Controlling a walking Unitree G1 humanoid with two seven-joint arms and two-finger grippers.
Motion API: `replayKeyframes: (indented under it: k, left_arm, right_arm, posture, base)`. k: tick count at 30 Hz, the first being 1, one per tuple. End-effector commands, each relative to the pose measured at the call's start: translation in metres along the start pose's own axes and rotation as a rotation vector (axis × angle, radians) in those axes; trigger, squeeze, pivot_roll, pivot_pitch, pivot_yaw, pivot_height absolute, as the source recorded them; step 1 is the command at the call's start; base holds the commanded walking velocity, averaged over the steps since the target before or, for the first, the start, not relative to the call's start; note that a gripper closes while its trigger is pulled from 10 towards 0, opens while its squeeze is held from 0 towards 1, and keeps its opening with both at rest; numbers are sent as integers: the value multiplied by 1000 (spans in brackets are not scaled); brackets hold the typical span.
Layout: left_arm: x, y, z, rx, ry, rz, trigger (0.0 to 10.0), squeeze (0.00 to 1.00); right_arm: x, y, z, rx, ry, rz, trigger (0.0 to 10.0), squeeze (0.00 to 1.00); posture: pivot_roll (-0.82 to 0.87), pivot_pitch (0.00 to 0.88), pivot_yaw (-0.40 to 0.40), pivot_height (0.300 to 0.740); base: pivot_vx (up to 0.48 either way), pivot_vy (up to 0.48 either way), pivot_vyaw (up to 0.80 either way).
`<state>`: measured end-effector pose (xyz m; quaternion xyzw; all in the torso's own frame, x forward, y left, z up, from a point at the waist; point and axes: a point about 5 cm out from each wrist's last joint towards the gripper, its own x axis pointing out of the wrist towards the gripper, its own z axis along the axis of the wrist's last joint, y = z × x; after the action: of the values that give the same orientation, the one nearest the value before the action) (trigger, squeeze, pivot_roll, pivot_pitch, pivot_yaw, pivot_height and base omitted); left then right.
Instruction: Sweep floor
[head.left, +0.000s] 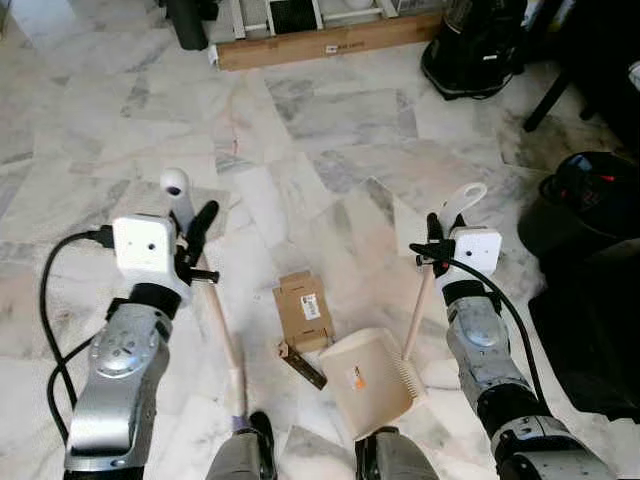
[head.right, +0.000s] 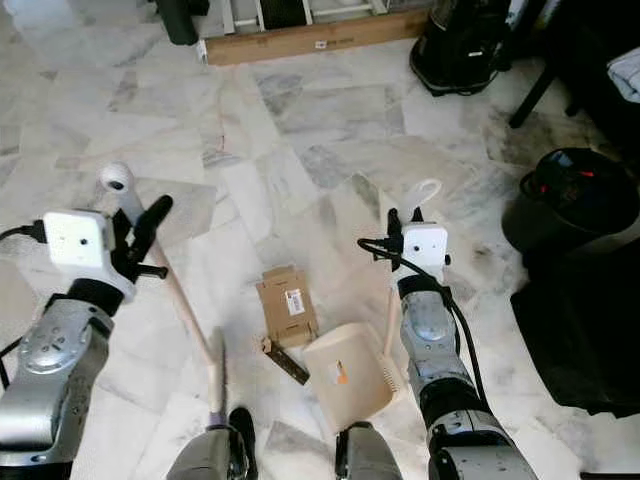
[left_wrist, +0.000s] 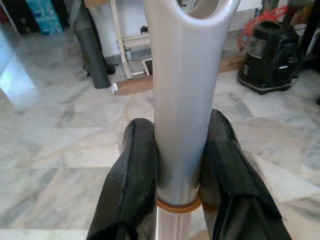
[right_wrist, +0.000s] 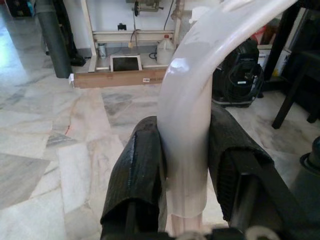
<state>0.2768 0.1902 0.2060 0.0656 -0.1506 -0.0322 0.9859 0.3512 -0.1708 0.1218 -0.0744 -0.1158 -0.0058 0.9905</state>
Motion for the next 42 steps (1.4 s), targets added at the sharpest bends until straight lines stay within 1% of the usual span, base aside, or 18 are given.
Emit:
replayKeyframes:
  k: [1, 2, 5, 6, 7, 11, 12, 16, 17, 19, 22, 26, 29, 33, 35, 36, 37, 42]
  left_arm:
    - [-1, 8, -3, 54, 1, 18, 10000, 0]
    - [-1, 8, -12, 77, 30, -7, 10000, 0]
    - [-2, 6, -26, 62, 86, -51, 10000, 0]
    - [-3, 2, -39, 24, 138, -98, 10000, 0]
    - [-5, -1, -46, 8, 163, -112, 10000, 0]
    - [-5, -6, -59, -39, 197, -126, 10000, 0]
    - [-4, -12, -65, -66, 211, -138, 10000, 0]
    - [-2, -25, -75, -115, 228, -162, 10000, 0]
    - [-2, -25, -75, -115, 228, -162, 10000, 0]
    - [3, -35, -75, -160, 213, -183, 10000, 0]
    - [6, -36, -73, -181, 199, -182, 10000, 0]
    - [10, -36, -71, -188, 182, -179, 10000, 0]
    - [9, -34, -69, -181, 174, -181, 10000, 0]
    - [8, -25, -70, -146, 172, -151, 10000, 0]
    - [10, -15, -70, -110, 155, -93, 10000, 0]
    - [13, -4, -68, -79, 127, -16, 10000, 0]
    - [14, -1, -66, -63, 114, 8, 10000, 0]
    - [22, 4, -53, -3, 38, 50, 10000, 0]
  right_arm:
    - [-8, -3, -13, -16, 50, 0, 10000, 0]
    - [-9, -3, -12, -21, 46, -1, 10000, 0]
    - [-8, -4, -11, -24, 40, -1, 10000, 0]
    - [-8, -4, -11, -25, 36, -3, 10000, 0]
    - [-8, -5, -10, -27, 34, -5, 10000, 0]
    - [-9, -7, -9, -32, 21, -7, 10000, 0]
    - [-9, -7, -7, -36, 8, -3, 10000, 0]
    - [-12, -9, -6, -45, -3, 4, 10000, 0]
    - [-12, -9, -6, -45, -3, 4, 10000, 0]
    - [-14, -12, -2, -77, -27, 11, 10000, 0]
    - [-14, -18, 1, -91, -42, -11, 10000, 0]
    - [-15, -23, 3, -97, -49, -30, 10000, 0]
    - [-15, -20, 3, -91, -43, -18, 10000, 0]
    - [-18, -14, -2, -85, -22, -5, 10000, 0]
    - [-20, -12, -4, -81, -13, -2, 10000, 0]
    - [-22, -9, -6, -68, -4, 2, 10000, 0]
    - [-22, -8, -7, -63, 1, 1, 10000, 0]
    - [-26, -8, -9, -52, 9, 1, 10000, 0]
  posture:
    - [43, 406, 6, 740]
    - [34, 408, 1, 740]
    - [17, 416, -4, 740]
    - [7, 419, -8, 740]
    - [-5, 427, -14, 740]
    - [-38, 445, -29, 740]
    - [-47, 451, -34, 740]
    - [-72, 460, -45, 740]
    - [-72, 460, -45, 740]
    - [-75, 465, -48, 740]
    - [-79, 469, -49, 740]
    - [-84, 471, -50, 740]
    - [-70, 481, -47, 740]
    - [-64, 488, -43, 740]
    - [-63, 496, -41, 740]
    - [-64, 497, -40, 740]
    - [-64, 497, -40, 740]
    - [-71, 506, -42, 740]
  base:
    - [0, 0, 0]
    - [0, 0, 0]
    - [0, 0, 0]
    - [0, 0, 0]
    - [0, 0, 0]
    - [0, 0, 0]
    - [0, 0, 0]
    - [0, 0, 0]
    - [0, 0, 0]
    - [0, 0, 0]
    - [0, 0, 0]
    - [0, 0, 0]
    - [0, 0, 0]
    - [0, 0, 0]
    - [0, 0, 0]
    - [0, 0, 0]
    - [0, 0, 0]
    - [0, 0, 0]
